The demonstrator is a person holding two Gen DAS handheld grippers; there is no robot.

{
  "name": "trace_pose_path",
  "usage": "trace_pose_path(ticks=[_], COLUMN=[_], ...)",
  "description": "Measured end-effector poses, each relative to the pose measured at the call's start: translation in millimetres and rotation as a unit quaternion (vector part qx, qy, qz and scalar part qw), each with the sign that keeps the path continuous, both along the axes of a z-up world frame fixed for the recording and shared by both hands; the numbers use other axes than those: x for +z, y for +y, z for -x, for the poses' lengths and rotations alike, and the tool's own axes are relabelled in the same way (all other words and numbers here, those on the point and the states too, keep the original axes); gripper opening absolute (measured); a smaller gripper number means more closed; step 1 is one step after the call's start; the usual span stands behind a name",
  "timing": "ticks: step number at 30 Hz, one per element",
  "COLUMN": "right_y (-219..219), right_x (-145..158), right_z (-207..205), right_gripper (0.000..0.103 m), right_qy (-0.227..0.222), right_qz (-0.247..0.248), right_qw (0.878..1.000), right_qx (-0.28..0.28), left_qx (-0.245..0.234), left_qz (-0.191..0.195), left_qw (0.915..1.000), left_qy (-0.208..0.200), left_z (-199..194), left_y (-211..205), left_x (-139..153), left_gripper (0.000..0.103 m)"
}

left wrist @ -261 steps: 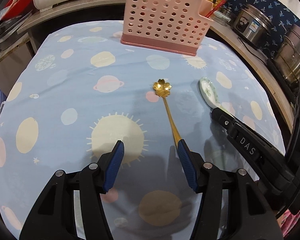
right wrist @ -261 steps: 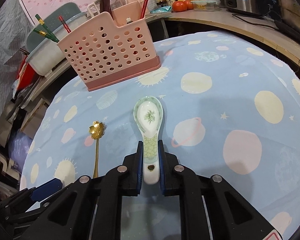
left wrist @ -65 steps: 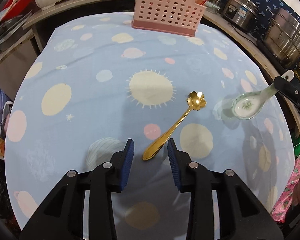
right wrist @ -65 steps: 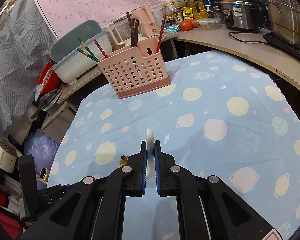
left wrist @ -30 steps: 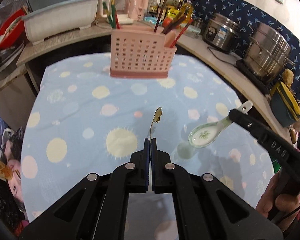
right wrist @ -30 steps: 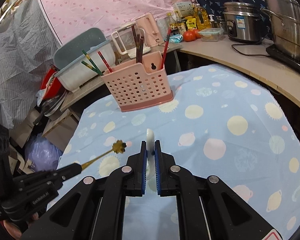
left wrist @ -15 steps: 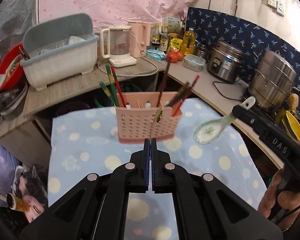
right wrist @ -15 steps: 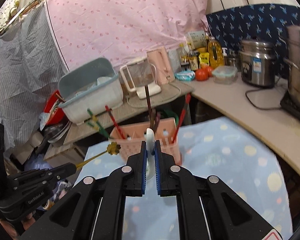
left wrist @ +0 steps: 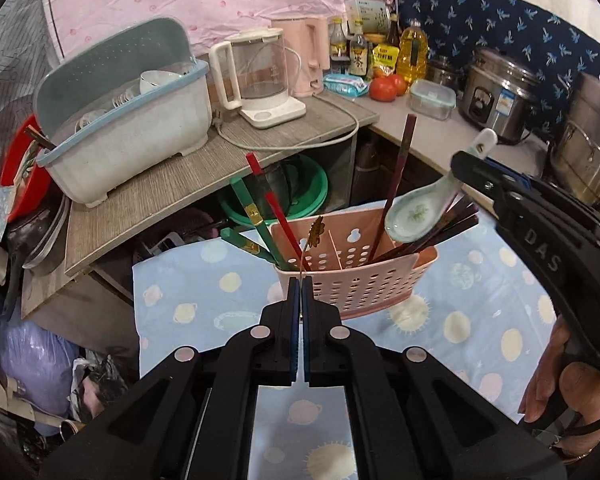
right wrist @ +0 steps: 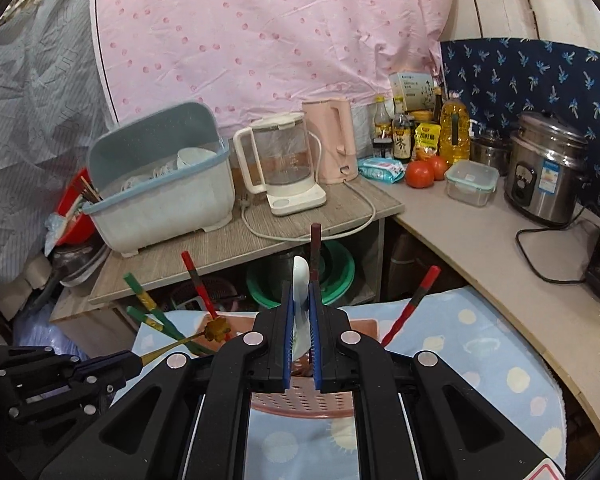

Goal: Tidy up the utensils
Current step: 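Lower both spoons into the pink holder and open both tools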

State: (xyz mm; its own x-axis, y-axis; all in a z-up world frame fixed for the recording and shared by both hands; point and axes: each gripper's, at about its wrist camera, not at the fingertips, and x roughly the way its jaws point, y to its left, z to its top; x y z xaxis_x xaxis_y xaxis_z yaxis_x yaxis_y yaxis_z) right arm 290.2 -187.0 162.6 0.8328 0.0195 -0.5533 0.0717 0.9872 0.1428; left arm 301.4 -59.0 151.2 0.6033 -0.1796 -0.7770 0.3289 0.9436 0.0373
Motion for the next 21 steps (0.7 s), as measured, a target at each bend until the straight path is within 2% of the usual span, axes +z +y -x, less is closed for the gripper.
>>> trace_pose_path(ticks=[8, 10, 11, 13, 15, 21], right_y=[6.1, 5.4, 4.8, 4.4, 7.2, 15.6], right_x=[-23.5, -23.8, -23.6, -23.4, -22.6, -20.5], right_z=[-18.5, -17.8, -17.1, -15.9, -12.3, 4.1], right_gripper=[0.008, 0.010, 0.015, 0.018, 0.023, 0.029], right_qy=[0.024, 0.019, 0.019, 0.018, 0.017, 0.013], right_qz=[-0.004, -0.007, -0.009, -0.017, -0.016, -0.018], right_qw=[1.000, 1.000, 1.000, 1.000, 1.000, 0.999], right_qx=[0.009, 0.006, 0.005, 0.010, 0.011, 0.023], left_qx=[0.013, 0.023, 0.027, 0.037, 0.043, 0.047], left_qz=[0.003, 0.018, 0.023, 0.033, 0.038, 0.040], left_qw=[0.9998, 0.9994, 0.9991, 0.9986, 0.9982, 0.9981], left_qy=[0.016, 0.019, 0.021, 0.020, 0.018, 0.008], left_z=[-18.4, -21.8, -24.2, -25.7, -25.4, -19.3], left_y=[-2.6, 0.5, 2.0, 4.3, 4.7, -0.2], left_x=[-16.4, -18.1, -19.4, -20.8, -22.0, -20.8], left_gripper=[0.001, 0.004, 0.004, 0.008, 0.019, 0.022])
